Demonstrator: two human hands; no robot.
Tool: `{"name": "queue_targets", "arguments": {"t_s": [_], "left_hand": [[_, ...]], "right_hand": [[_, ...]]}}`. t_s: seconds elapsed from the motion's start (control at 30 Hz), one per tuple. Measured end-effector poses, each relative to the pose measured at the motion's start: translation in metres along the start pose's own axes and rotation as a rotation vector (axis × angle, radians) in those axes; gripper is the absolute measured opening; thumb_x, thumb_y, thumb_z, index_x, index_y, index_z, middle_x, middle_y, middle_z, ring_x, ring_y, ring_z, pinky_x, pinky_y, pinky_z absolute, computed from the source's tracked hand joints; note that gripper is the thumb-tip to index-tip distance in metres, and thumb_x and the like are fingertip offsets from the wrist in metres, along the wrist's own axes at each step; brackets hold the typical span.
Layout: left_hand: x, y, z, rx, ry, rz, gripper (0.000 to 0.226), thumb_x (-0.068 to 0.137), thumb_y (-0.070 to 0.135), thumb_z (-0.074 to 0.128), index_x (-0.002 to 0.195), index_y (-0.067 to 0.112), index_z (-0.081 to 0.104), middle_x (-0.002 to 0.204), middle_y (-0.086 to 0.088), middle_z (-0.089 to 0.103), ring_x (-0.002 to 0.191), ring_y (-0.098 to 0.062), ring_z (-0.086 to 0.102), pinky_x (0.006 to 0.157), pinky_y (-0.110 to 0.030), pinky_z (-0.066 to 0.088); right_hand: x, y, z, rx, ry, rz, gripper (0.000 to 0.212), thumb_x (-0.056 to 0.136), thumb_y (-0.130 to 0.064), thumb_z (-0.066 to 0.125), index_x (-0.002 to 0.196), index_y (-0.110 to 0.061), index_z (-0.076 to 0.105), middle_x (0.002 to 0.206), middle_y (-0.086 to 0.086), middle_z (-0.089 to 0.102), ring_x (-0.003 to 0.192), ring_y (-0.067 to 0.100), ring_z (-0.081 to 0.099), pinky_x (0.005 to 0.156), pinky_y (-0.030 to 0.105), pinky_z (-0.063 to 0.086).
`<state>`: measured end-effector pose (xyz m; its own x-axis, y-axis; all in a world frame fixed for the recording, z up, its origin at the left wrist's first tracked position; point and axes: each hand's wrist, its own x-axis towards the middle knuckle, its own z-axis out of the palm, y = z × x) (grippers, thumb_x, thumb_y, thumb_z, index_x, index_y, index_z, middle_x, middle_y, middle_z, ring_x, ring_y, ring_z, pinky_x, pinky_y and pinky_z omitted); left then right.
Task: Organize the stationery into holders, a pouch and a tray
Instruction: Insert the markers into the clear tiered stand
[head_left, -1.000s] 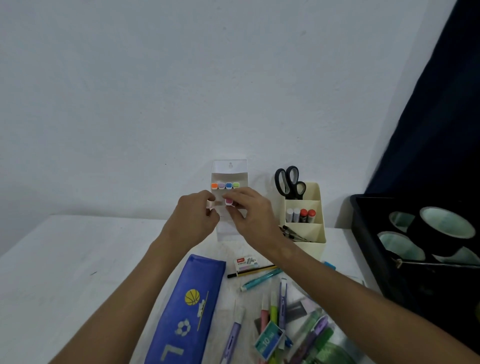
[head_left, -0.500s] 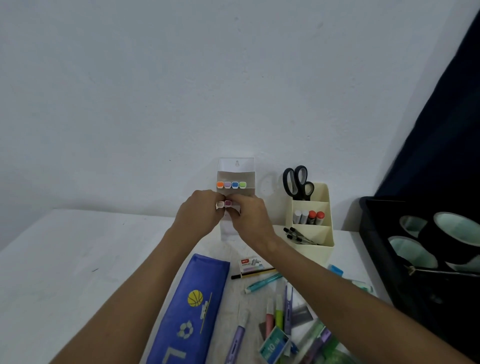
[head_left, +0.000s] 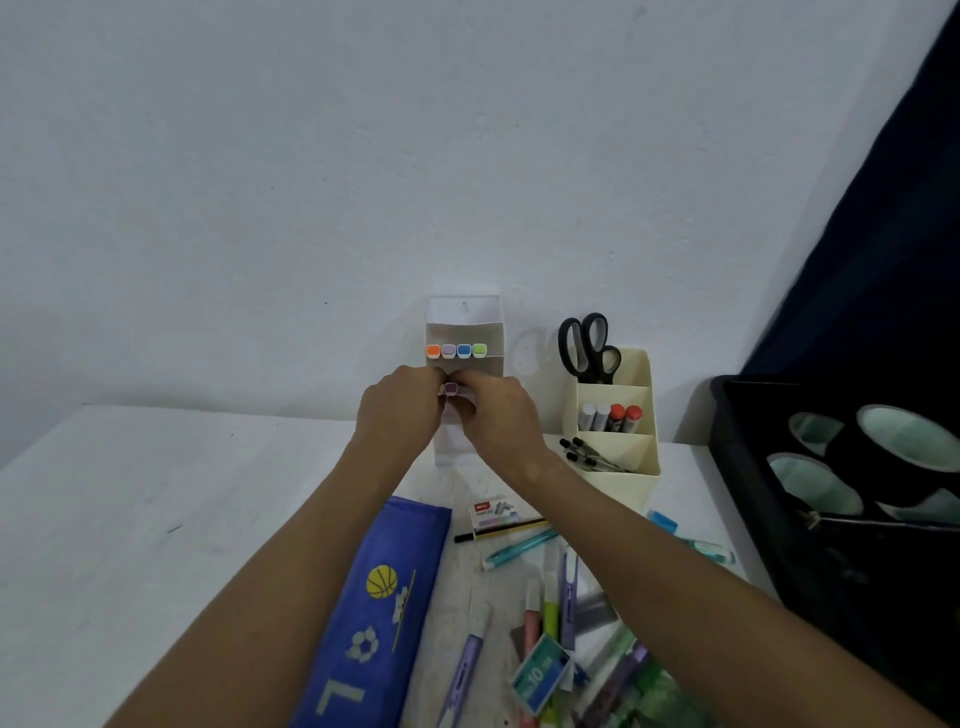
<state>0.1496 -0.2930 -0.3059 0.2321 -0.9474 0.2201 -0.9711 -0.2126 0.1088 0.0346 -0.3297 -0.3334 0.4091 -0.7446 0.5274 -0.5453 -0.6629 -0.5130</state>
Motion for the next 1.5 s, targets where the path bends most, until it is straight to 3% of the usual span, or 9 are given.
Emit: {"name": "queue_targets", "arguments": {"t_s": [0.23,0.37,0.57,0.77,0.97,1.07,1.33,1.43,1.5], "left_hand": [[-0.037,0.004,-0.007,-0.017,0.002,0.066,0.068,0.095,0.029,0.05,0.15,0.021,0.012,0.095,-0.008,0.063,0.075,-0.022,0.059,0.059,-0.031,0.045],[-0.073,0.002,-0.017,-0.133,0.049,0.047,0.052,0.091,0.032,0.053,0.14,0.024,0.038,0.098,-0.005,0.066,0.093,-0.026,0.061,0.069,-0.035,0.046],[-0.124,0.007,-0.003,-0.265,-0.265,0.069,0.036,0.088,0.03,0.061,0.124,0.023,0.058,0.097,0.003,0.063,0.085,-0.013,0.054,0.071,-0.024,0.041],[-0.171,0.008,0.013,-0.175,-0.635,0.065,0.021,0.084,0.042,0.065,0.099,0.027,0.06,0.091,0.009,0.057,0.083,-0.009,0.052,0.07,-0.022,0.044],[-0.202,0.011,0.013,-0.19,-0.642,-0.005,0.031,0.075,0.05,0.073,0.083,0.026,0.054,0.079,0.009,0.056,0.073,-0.006,0.054,0.057,-0.02,0.04],[-0.213,0.014,0.013,-0.192,-0.69,-0.055,0.035,0.073,0.05,0.075,0.088,0.026,0.055,0.076,0.009,0.062,0.069,-0.007,0.062,0.054,-0.02,0.045],[-0.218,0.016,0.017,-0.199,-0.586,-0.126,0.024,0.082,0.033,0.065,0.104,0.023,0.064,0.084,0.004,0.064,0.062,-0.011,0.065,0.058,-0.026,0.056],[-0.212,0.015,0.011,-0.212,-0.481,-0.117,0.012,0.084,0.031,0.058,0.076,0.021,0.059,0.068,0.003,0.056,0.053,-0.01,0.051,0.047,-0.021,0.039],[-0.205,0.015,0.006,-0.269,-0.407,-0.129,0.029,0.085,0.026,0.055,0.058,0.021,0.044,0.058,0.003,0.044,0.048,-0.01,0.04,0.045,-0.021,0.028]], "right_hand": [[-0.008,-0.007,-0.024,0.086,-0.204,-0.047,0.044,0.08,0.001,0.066,0.123,-0.01,0.061,0.118,0.007,0.067,0.091,0.014,0.062,0.083,0.014,0.04],[-0.042,-0.011,-0.058,0.094,-0.304,-0.03,0.037,0.086,-0.006,0.065,0.123,-0.006,0.063,0.118,0.009,0.067,0.085,0.013,0.061,0.081,0.007,0.034],[-0.101,0.01,-0.101,-0.046,-0.717,-0.016,0.024,0.086,-0.012,0.066,0.109,-0.011,0.071,0.107,0.002,0.071,0.061,-0.018,0.047,0.061,-0.005,0.031],[-0.125,0.022,-0.114,-0.127,-0.837,0.037,0.024,0.089,-0.023,0.065,0.113,-0.022,0.068,0.118,-0.006,0.061,0.071,-0.001,0.047,0.064,0.007,0.033],[-0.121,0.005,-0.088,-0.262,-0.968,0.1,0.049,0.088,-0.038,0.065,0.132,-0.022,0.053,0.138,0.002,0.05,0.118,0.017,0.05,0.097,0.03,0.043],[-0.119,-0.006,-0.076,-0.401,-1.054,0.174,0.059,0.084,-0.041,0.068,0.132,-0.011,0.053,0.133,0.008,0.055,0.116,0.024,0.055,0.096,0.034,0.047],[-0.105,0.0,-0.077,-0.1,-0.897,0.389,0.044,0.075,-0.026,0.08,0.114,-0.012,0.066,0.109,0.004,0.065,0.088,0.016,0.06,0.078,0.027,0.051],[-0.102,0.006,-0.083,0.229,-0.812,0.606,0.035,0.081,-0.009,0.074,0.114,-0.005,0.064,0.102,0.011,0.065,0.079,0.017,0.066,0.077,0.028,0.058],[-0.099,0.009,-0.087,0.444,-0.751,0.745,0.025,0.085,-0.001,0.067,0.11,-0.003,0.064,0.102,0.016,0.065,0.085,0.023,0.07,0.079,0.033,0.06]]}}
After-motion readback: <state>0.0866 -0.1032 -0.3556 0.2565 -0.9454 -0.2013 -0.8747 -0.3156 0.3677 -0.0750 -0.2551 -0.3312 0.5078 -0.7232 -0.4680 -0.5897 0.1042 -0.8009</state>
